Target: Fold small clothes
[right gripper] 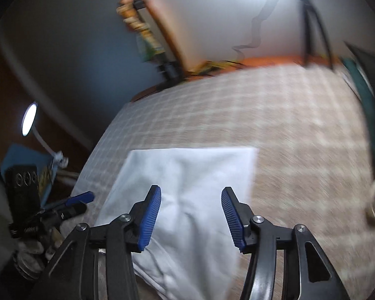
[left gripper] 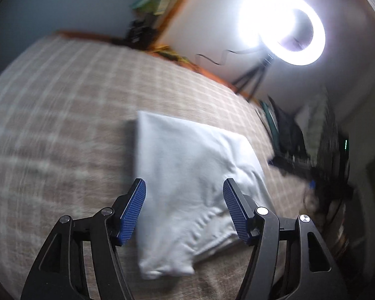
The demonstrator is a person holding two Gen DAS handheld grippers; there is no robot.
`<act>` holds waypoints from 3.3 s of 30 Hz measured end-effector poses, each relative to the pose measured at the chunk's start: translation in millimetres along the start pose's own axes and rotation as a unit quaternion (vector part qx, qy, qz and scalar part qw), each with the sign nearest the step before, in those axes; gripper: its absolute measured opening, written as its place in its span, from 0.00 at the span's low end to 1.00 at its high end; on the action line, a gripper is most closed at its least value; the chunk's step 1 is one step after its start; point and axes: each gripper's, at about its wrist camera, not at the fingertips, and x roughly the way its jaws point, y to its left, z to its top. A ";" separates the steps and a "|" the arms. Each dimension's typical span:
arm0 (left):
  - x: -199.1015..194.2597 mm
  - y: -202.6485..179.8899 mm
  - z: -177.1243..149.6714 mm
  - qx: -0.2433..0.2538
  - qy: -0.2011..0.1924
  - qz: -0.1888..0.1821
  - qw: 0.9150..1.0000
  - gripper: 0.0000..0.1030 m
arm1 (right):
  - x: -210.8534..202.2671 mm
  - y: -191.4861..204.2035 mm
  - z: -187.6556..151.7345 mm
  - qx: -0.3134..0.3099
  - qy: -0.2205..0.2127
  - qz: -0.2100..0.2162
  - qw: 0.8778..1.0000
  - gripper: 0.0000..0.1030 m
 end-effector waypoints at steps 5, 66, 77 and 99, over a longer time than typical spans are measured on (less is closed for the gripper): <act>13.5 27.6 1.8 -0.071 0.025 -0.016 0.997 0.62 | -4.8 -32.7 -14.8 0.048 0.024 0.021 0.998 0.52; 43.5 -163.0 0.2 0.189 -0.048 -0.024 0.981 0.09 | -92.3 53.6 -12.9 -0.181 -0.073 -0.217 0.956 0.08; 92.4 -242.8 8.6 0.220 -0.047 -0.068 0.972 0.09 | -154.9 3.3 4.5 -0.170 -0.105 -0.279 0.939 0.08; 178.9 -343.6 50.1 0.258 -0.056 -0.092 0.960 0.09 | -209.4 -108.3 71.6 -0.145 -0.144 -0.357 0.912 0.08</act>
